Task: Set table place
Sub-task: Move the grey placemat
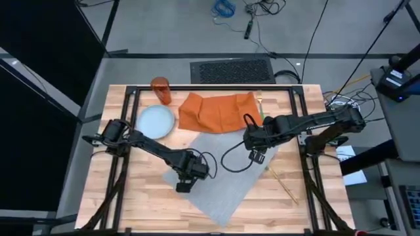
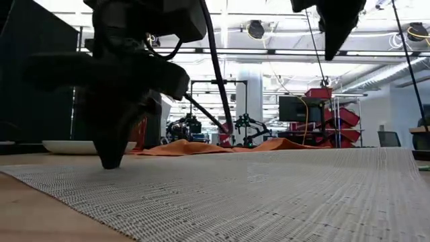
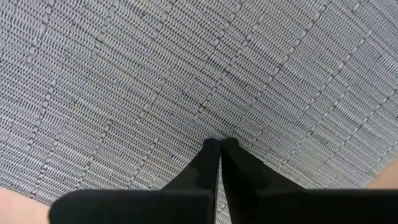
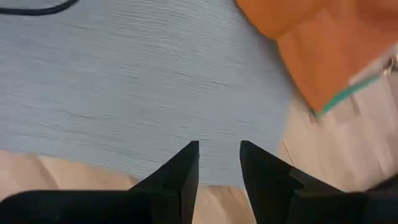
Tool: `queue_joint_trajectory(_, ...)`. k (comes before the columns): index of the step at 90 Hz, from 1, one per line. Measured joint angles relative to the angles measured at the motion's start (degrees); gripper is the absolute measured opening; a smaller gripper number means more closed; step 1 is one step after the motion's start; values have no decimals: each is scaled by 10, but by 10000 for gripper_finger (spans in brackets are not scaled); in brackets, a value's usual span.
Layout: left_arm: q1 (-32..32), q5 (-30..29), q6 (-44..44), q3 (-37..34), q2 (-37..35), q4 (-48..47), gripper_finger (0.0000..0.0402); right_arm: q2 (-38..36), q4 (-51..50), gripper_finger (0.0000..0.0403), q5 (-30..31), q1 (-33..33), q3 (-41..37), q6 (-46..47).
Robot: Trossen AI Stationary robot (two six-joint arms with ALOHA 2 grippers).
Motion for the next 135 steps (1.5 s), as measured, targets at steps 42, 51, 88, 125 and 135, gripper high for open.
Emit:
queue_joint_trajectory(42, -18, -21, 14, -19, -3, -44, 0, -2, 138, 102, -67, -67, -230, 40)
queue_joint_trajectory(51, -23, -24, 16, -21, -3, -67, 0, -9, 198, 102, -89, -76, -264, 44)
queue_joint_trajectory(88, -50, -18, 24, -43, 0, -141, 0, -12, 252, 102, -130, -72, -310, 55)
queue_joint_trajectory(125, -63, -21, 24, -44, 0, -145, 0, -12, 304, 102, -153, 28, -310, 83)
queue_joint_trajectory(135, -63, -21, 24, -44, 0, -144, 0, -12, 325, 102, -174, 63, -310, 107)
